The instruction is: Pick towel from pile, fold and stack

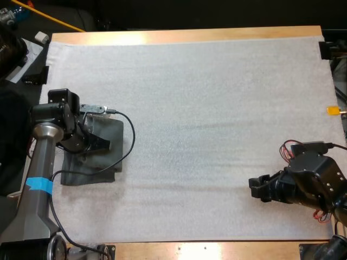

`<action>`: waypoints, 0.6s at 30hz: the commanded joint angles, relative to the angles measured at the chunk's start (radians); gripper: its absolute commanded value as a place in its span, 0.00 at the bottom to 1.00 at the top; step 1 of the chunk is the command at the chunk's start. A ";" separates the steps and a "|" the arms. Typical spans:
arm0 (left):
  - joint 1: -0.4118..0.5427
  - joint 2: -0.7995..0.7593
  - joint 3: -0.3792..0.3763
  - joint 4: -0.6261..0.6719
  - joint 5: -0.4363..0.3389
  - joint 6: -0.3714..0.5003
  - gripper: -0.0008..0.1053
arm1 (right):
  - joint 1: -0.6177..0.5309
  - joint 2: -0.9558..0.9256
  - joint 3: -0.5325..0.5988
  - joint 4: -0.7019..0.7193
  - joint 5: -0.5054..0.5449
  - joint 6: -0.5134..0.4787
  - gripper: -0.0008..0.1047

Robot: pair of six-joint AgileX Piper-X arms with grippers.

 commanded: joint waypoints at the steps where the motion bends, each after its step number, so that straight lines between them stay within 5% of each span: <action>1: 0.004 -0.010 0.007 0.007 -0.035 -0.002 0.01 | 0.000 -0.006 -0.004 0.001 -0.004 -0.005 0.61; 5: 0.007 -0.009 0.007 0.004 -0.053 -0.002 0.05 | -0.001 -0.006 -0.004 -0.001 -0.006 -0.004 0.61; 12: 0.004 -0.010 0.005 0.000 -0.165 -0.014 0.54 | 0.000 -0.005 -0.003 0.000 -0.010 -0.005 0.60; 18: 0.007 -0.015 -0.004 -0.001 -0.286 -0.049 0.57 | -0.001 -0.001 -0.003 0.000 -0.012 -0.005 0.61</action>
